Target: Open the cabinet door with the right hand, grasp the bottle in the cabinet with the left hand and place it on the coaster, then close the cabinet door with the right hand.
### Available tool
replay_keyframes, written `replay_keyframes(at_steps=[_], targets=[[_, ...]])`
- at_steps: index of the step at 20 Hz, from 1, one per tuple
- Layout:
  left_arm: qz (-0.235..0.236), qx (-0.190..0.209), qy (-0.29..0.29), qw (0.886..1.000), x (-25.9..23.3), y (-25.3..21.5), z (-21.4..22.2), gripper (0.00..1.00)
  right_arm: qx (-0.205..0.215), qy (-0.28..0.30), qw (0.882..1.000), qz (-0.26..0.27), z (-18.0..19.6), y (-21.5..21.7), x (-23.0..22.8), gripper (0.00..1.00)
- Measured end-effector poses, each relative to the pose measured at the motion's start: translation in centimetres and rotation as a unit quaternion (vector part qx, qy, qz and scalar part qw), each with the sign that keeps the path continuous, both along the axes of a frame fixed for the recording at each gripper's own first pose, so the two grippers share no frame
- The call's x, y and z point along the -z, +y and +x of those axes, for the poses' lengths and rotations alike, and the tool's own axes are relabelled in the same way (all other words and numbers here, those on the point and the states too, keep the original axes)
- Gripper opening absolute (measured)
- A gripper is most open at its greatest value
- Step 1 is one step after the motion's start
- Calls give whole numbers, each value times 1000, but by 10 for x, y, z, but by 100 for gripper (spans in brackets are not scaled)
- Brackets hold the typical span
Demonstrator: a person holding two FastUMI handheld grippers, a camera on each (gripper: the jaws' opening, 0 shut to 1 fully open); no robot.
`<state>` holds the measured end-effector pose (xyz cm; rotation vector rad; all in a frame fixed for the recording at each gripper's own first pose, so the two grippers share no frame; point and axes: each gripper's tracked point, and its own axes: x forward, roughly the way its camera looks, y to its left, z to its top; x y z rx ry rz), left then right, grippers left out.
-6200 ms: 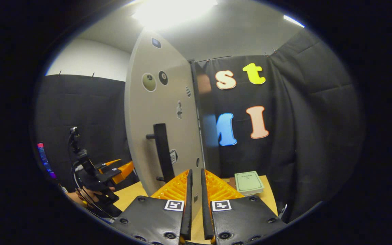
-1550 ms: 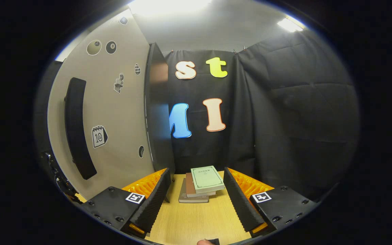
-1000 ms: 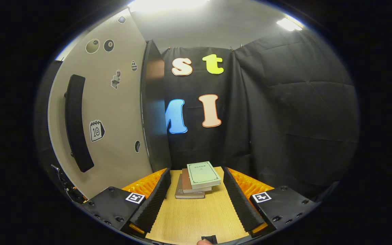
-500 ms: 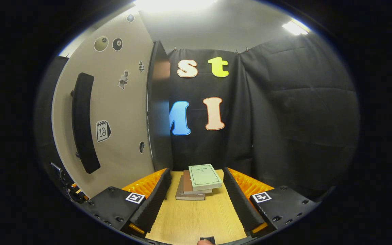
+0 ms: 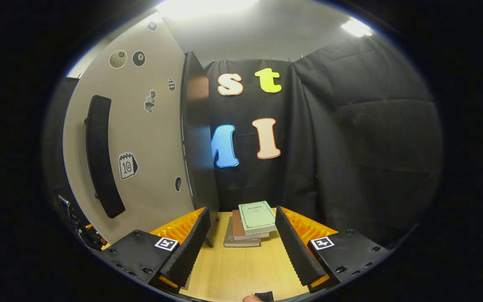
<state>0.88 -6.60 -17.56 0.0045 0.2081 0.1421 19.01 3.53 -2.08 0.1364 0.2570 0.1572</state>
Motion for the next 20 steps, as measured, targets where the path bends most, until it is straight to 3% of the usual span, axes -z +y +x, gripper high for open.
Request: replay_keyframes(at_steps=[2,3,4,10,15,16,17,19,20], targets=[[13,-6,0,1000,-23,0,0,66,-1,-5,1000,3,2,-3,-3,98],[18,-8,3,1000,-34,-1,-1,66,-3,-6,1000,6,2,-2,-4,94],[18,-8,4,1000,-48,-2,-1,66,-5,-7,1000,10,3,-1,-5,98],[28,-6,-19,999,-130,-4,-6,66,-27,-8,999,33,6,11,-23,98],[-3,2,-33,999,-166,3,-1,66,-34,-18,998,43,5,28,-49,98],[-9,3,-35,999,-170,8,0,64,-36,-19,998,43,4,33,-54,94],[-12,7,-39,999,-173,12,2,66,-37,-21,998,43,2,39,-59,98],[-11,9,-46,999,-178,25,3,66,-38,-22,998,35,-2,48,-63,98],[-9,11,-46,999,-178,31,4,66,-38,-23,999,29,-3,54,-66,93]])
